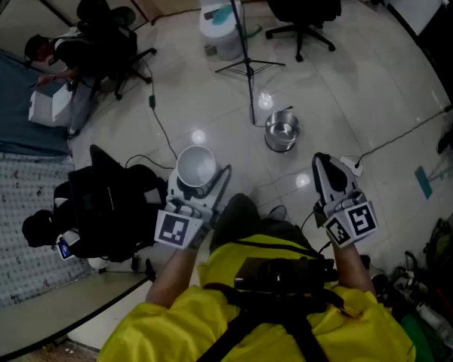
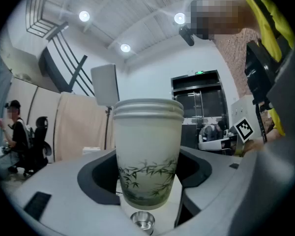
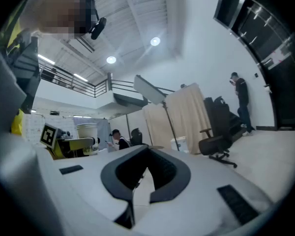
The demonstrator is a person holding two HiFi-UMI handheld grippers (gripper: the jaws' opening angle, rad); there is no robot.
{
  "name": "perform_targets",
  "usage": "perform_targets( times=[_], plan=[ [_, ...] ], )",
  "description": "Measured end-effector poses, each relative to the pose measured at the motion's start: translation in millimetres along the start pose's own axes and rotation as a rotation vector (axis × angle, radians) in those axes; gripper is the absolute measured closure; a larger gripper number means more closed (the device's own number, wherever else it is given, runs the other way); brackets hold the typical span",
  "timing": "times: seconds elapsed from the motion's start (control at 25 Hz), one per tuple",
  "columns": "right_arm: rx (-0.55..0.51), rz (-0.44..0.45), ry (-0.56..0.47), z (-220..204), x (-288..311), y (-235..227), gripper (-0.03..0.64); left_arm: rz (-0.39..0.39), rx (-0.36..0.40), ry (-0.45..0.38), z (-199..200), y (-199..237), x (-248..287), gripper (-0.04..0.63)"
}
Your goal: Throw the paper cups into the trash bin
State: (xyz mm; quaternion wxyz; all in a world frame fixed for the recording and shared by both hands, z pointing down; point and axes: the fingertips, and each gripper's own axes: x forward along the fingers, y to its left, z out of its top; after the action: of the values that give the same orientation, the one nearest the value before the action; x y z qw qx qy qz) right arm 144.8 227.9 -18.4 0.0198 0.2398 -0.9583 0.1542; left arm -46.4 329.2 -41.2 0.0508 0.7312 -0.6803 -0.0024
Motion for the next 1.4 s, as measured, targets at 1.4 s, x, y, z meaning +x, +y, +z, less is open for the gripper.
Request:
perform_targets(
  times=[1.4],
  plan=[
    [0.224, -0.360, 0.257, -411.6, 229.9, -303.1, 0.611, -0.242, -0.065, 0.911, -804.7, 81.3, 420.2, 0.276]
  ],
)
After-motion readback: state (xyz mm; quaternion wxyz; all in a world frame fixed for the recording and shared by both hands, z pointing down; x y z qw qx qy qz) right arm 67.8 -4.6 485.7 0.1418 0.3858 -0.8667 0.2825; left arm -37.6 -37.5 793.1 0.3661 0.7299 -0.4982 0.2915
